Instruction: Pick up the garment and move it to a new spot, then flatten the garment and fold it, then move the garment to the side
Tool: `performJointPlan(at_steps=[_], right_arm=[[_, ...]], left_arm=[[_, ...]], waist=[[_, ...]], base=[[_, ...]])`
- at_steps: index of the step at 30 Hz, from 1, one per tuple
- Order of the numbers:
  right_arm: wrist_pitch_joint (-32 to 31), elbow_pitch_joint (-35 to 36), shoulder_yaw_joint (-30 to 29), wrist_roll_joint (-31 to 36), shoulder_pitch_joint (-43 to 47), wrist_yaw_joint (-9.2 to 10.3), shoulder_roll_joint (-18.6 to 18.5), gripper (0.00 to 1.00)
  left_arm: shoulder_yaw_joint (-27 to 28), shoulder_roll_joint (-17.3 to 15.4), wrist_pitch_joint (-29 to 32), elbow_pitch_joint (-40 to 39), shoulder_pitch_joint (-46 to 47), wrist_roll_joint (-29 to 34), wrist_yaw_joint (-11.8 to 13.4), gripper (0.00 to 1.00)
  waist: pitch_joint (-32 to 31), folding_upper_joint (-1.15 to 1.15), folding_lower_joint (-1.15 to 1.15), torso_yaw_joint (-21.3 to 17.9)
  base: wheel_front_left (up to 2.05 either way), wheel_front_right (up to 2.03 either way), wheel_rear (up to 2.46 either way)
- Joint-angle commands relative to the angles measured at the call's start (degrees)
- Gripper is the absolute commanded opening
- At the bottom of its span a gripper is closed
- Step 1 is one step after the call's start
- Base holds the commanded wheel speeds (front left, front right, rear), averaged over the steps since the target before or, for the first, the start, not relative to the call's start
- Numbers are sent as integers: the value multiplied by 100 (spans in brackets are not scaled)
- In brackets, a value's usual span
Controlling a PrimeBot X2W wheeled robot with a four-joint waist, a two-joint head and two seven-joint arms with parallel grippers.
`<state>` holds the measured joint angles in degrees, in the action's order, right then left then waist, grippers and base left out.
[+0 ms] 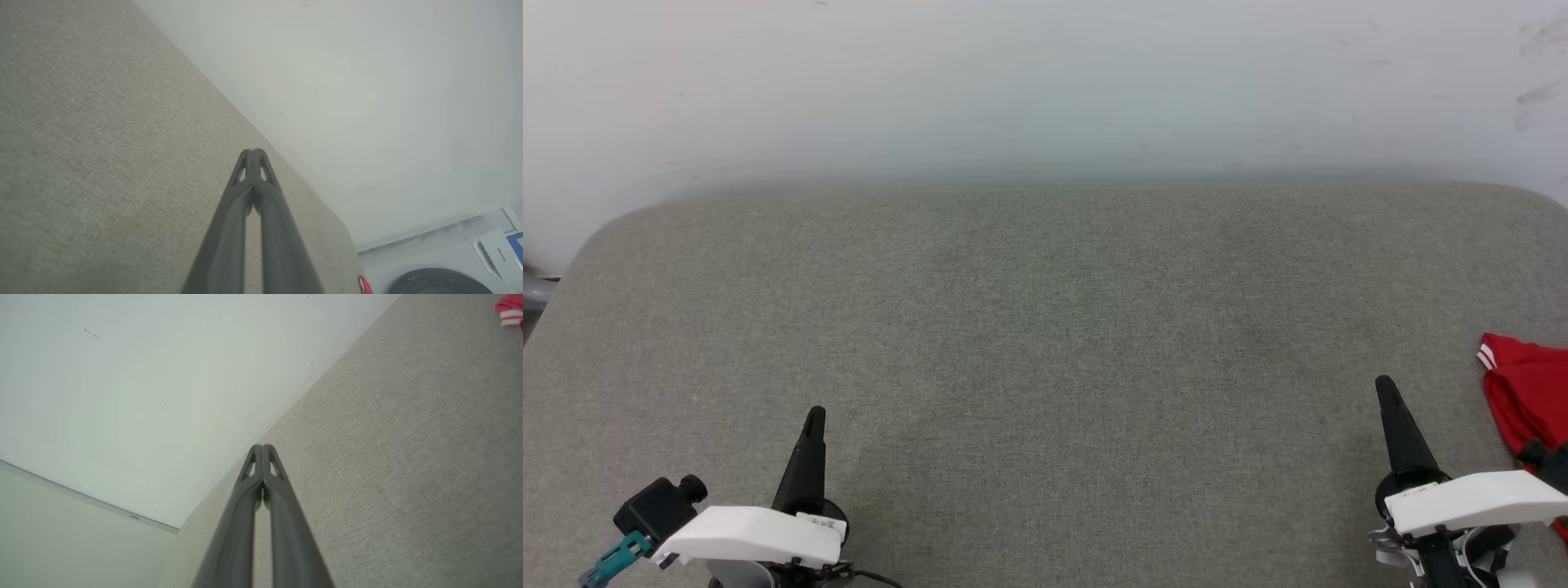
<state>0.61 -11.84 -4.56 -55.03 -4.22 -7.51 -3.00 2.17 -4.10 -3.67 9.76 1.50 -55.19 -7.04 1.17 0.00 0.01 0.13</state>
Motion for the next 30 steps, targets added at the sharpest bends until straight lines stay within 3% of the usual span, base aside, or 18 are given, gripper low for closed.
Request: performJointPlan(at_steps=[1, 30], right_arm=[[-24, 38, -15, -147, -149, 2, 6, 0], [-357, -79, -107, -1827, -200, 2, 12, 0]], left_arm=[[32, 1, 31, -27, 152, -138, -20, 0], [205, 38, 487, 187, 315, -1831, -39, 0]], waist=[[-1, 0, 0, 0], [-39, 0, 0, -5]], base=[[0, 0, 0], [0, 0, 0]])
